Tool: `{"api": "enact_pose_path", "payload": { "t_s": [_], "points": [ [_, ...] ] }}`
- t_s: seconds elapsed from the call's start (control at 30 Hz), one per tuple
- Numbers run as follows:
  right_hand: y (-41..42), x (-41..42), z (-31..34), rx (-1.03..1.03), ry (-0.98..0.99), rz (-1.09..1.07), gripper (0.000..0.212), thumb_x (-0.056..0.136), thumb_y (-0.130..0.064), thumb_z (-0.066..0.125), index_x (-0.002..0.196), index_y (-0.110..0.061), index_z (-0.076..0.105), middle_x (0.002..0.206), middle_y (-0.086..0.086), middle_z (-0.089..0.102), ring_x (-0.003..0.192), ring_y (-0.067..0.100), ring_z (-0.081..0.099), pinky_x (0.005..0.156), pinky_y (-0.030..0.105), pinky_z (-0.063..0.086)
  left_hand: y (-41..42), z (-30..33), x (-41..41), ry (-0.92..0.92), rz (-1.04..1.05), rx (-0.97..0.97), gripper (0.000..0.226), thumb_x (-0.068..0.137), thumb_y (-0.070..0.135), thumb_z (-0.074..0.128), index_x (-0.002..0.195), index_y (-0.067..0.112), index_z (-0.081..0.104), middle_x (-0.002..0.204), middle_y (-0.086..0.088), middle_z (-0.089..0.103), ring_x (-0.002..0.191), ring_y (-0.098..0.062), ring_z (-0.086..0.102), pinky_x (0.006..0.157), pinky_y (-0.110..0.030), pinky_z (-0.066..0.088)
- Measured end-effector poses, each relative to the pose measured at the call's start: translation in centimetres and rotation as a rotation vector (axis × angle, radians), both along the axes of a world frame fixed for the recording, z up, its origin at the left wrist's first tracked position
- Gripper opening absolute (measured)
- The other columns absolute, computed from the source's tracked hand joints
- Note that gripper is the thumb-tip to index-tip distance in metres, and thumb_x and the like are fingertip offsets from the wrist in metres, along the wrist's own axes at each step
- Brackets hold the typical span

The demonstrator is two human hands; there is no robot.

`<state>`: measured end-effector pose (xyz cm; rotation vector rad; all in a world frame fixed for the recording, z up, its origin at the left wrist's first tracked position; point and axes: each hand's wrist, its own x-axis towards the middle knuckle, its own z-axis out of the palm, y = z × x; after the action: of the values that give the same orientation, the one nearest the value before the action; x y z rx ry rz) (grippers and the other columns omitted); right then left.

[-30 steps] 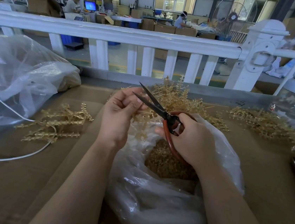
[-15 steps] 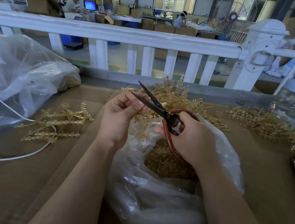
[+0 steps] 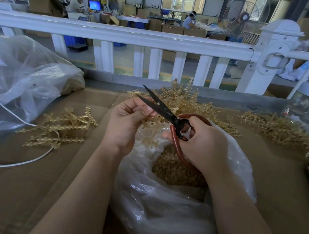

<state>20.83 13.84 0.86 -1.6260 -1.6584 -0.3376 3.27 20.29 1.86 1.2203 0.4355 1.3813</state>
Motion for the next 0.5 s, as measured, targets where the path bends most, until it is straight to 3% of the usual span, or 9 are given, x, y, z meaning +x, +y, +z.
{"api": "enact_pose_path", "payload": {
  "t_s": [0.2, 0.37, 0.5],
  "points": [
    [0.21, 0.05, -0.30, 0.009, 0.001, 0.010, 0.074, 0.075, -0.094, 0.034, 0.081, -0.026, 0.065, 0.069, -0.020, 0.056, 0.059, 0.003, 0.052, 0.053, 0.017, 0.046, 0.12, -0.14, -0.13, -0.006, -0.039, -0.008, 0.008, 0.080, 0.007, 0.065, 0.084, 0.001, 0.061, 0.069, -0.001, 0.067, 0.069, -0.014, 0.058, 0.069, -0.026, 0.045],
    [0.13, -0.12, -0.21, 0.011, 0.038, 0.038, 0.073, 0.075, -0.092, 0.040, 0.080, -0.024, 0.067, 0.070, -0.019, 0.059, 0.059, 0.001, 0.051, 0.054, 0.008, 0.036, 0.16, -0.12, -0.24, -0.018, -0.059, -0.033, 0.009, 0.080, 0.009, 0.065, 0.085, 0.003, 0.062, 0.070, 0.000, 0.067, 0.067, -0.012, 0.058, 0.068, -0.023, 0.046],
    [0.20, -0.13, -0.19, -0.017, 0.055, 0.064, 0.076, 0.073, -0.093, 0.040, 0.085, -0.025, 0.070, 0.074, -0.016, 0.066, 0.064, 0.003, 0.058, 0.057, 0.011, 0.045, 0.12, -0.15, -0.24, -0.021, -0.066, -0.047, 0.009, 0.080, 0.009, 0.065, 0.086, 0.003, 0.062, 0.070, 0.000, 0.067, 0.067, -0.011, 0.059, 0.068, -0.023, 0.046]
  ]
}}
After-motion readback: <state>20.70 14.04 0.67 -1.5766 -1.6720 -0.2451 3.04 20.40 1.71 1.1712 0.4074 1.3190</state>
